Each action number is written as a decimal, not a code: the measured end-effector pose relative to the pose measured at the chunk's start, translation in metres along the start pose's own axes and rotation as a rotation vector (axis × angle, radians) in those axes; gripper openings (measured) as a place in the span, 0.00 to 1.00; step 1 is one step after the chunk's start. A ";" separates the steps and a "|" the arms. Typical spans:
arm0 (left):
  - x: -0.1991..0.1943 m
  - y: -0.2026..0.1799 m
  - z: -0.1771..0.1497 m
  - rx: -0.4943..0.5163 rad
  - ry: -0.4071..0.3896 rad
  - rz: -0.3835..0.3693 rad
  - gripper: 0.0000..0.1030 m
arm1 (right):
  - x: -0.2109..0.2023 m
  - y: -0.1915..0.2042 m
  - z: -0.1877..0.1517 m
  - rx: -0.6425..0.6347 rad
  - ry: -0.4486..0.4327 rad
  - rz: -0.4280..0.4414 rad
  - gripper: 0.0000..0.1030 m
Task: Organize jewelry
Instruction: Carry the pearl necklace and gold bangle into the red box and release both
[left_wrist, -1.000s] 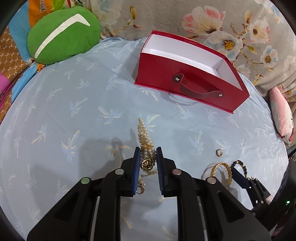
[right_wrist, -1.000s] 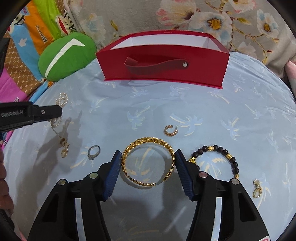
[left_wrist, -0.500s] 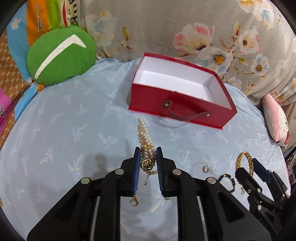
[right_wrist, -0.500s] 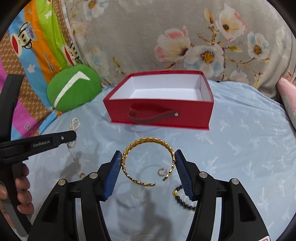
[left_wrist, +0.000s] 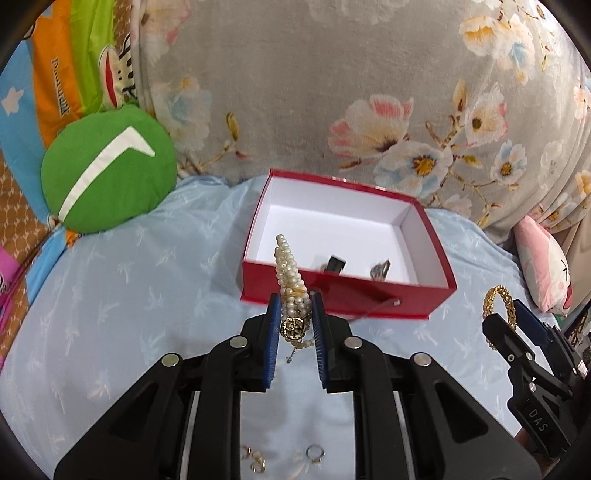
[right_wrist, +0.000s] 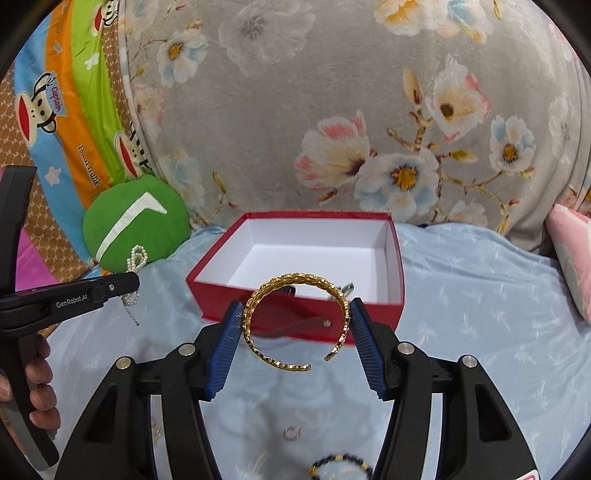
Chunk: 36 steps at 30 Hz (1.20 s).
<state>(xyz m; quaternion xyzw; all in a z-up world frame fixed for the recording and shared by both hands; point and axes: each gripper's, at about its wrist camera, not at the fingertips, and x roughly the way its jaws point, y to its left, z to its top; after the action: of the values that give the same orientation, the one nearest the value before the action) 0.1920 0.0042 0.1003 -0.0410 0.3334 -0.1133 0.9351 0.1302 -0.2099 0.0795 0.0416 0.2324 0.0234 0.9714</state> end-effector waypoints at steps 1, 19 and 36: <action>0.002 -0.003 0.009 0.005 -0.016 0.003 0.16 | 0.004 -0.002 0.005 -0.004 -0.007 -0.003 0.56; 0.112 -0.030 0.107 0.041 -0.020 0.014 0.16 | 0.135 -0.035 0.083 -0.005 0.041 -0.012 0.56; 0.221 -0.050 0.125 0.111 0.067 0.038 0.16 | 0.245 -0.051 0.083 -0.007 0.180 -0.028 0.56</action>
<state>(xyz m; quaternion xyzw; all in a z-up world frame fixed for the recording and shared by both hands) 0.4278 -0.0974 0.0689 0.0211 0.3586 -0.1151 0.9261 0.3875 -0.2500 0.0380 0.0326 0.3192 0.0142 0.9470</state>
